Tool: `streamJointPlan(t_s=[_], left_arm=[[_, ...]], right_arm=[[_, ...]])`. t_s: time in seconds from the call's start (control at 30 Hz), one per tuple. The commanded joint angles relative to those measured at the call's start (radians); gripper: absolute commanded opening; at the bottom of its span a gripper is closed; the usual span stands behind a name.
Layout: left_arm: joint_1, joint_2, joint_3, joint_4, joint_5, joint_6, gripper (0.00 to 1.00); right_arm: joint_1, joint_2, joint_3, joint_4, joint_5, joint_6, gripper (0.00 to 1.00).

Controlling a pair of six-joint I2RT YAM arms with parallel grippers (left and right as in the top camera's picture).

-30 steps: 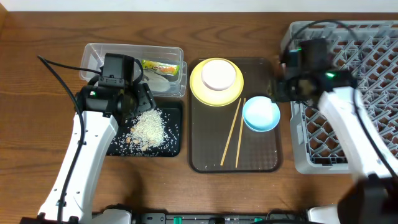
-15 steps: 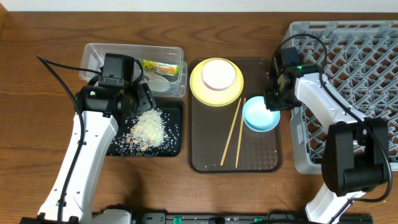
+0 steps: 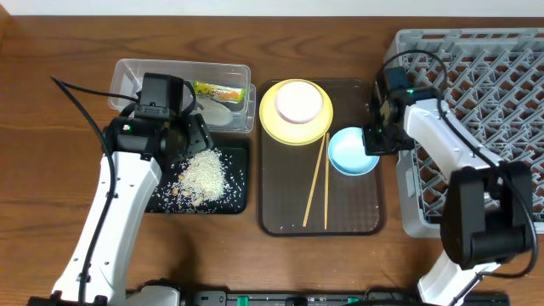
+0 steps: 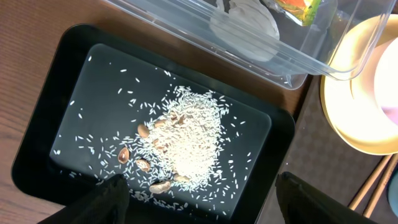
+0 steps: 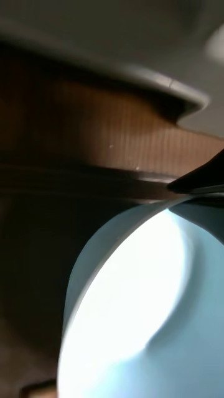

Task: Sort waste into correct bins and load items into the dishwasher rack
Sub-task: 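Reach the right gripper to the light-blue bowl and grasp its rim, then lift the light-blue bowl and set it into the rack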

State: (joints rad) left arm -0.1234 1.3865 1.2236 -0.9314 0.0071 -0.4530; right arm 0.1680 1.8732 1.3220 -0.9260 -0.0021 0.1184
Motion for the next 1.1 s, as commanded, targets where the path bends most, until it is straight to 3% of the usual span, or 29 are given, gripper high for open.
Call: streamJointPlan(t_s=[0.0,0.23,0.53,0.7,1.07], left_arm=[[0.005,-0.006,0.009,-0.003,-0.018,-0.013,0.78],[0.005,-0.006,0.009,-0.002,-0.019,-0.013,0.79],[0.005,-0.006,0.009,-0.003,-0.019,-0.013,0.79],[0.005,-0.006,0.009,-0.003,-0.019,-0.013,0.79],[0.005,-0.006,0.009,-0.003,-0.019,-0.013,0.79]], right_arm=[[-0.035,-0.131,0.082,0.016,0.045,0.0,0.01],[-0.063,-0.311,0.109,0.263,0.377,-0.04,0.01],[-0.072,-0.232,0.105,0.686,0.824,-0.463,0.01],[-0.094,-0.119,0.105,0.888,0.909,-0.643,0.01],[-0.115,0.108,0.105,0.975,0.999,-0.626,0.01]])
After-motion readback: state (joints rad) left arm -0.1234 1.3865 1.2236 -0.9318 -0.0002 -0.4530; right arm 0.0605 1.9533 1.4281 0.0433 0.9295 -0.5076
